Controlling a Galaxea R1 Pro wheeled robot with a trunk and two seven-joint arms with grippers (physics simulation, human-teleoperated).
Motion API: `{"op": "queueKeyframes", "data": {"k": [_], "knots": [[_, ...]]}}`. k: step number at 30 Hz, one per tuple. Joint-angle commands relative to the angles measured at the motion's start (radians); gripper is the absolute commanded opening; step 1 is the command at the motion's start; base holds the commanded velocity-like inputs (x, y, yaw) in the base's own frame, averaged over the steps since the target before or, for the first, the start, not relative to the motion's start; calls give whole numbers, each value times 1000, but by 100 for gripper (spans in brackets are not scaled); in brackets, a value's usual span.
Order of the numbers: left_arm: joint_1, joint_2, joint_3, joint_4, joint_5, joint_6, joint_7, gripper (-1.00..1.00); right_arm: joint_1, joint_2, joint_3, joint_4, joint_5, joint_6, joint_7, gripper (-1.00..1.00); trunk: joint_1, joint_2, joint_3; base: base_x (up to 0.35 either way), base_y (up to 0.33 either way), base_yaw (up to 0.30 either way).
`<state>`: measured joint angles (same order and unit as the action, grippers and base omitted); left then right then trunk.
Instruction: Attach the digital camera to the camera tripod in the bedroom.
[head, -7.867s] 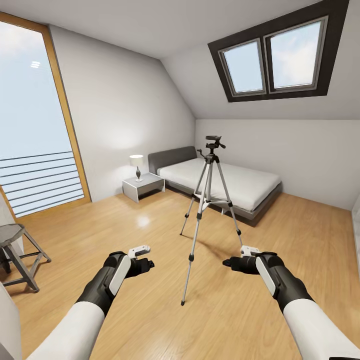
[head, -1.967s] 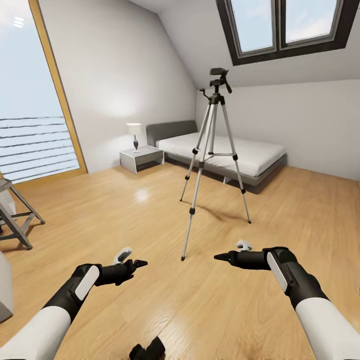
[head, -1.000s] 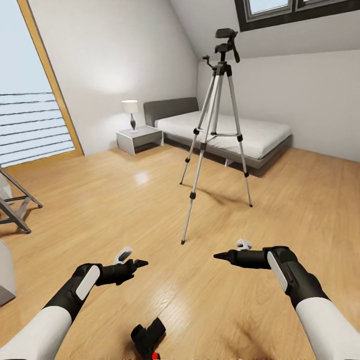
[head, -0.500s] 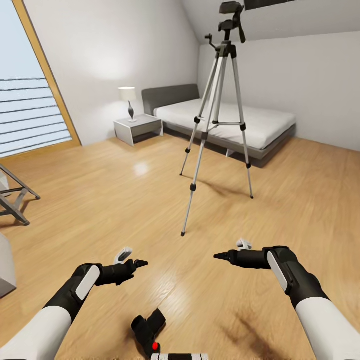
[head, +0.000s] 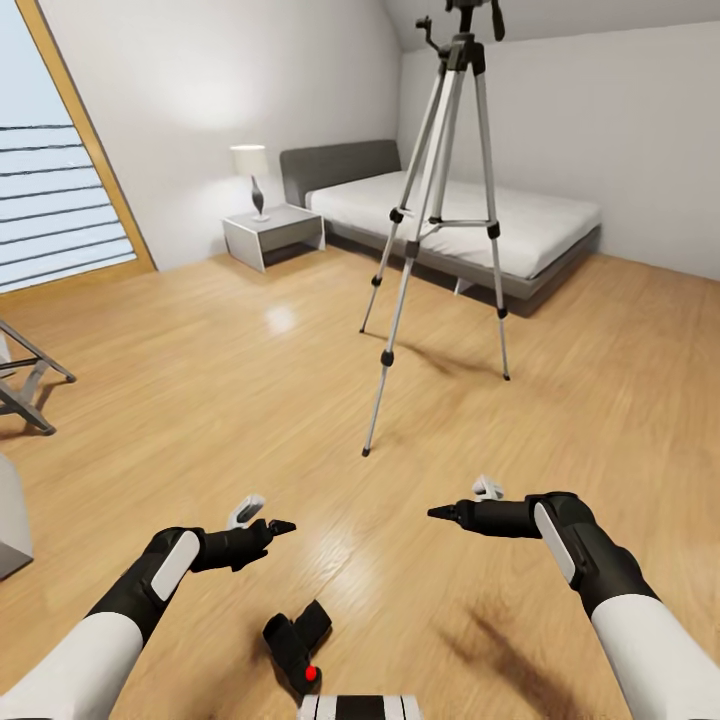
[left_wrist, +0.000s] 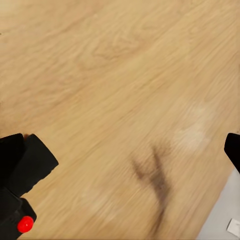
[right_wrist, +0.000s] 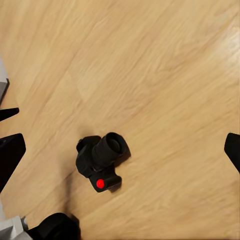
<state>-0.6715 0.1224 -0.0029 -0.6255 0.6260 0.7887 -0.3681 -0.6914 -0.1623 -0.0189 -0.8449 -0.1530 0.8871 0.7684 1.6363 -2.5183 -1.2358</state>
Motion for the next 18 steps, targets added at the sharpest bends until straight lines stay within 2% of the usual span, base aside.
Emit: {"op": "queueKeyframes", "data": {"k": [1,18], "knots": [[0,0,0,0,2,4,-2,100,0,0,-1,0,-5,6,0,100,0,-1,-5,0,0,0],[0,0,0,-1,2,4,-2,100,0,1,-1,0,-11,7,0,100,8,-5,-70,0,0,0]]}}
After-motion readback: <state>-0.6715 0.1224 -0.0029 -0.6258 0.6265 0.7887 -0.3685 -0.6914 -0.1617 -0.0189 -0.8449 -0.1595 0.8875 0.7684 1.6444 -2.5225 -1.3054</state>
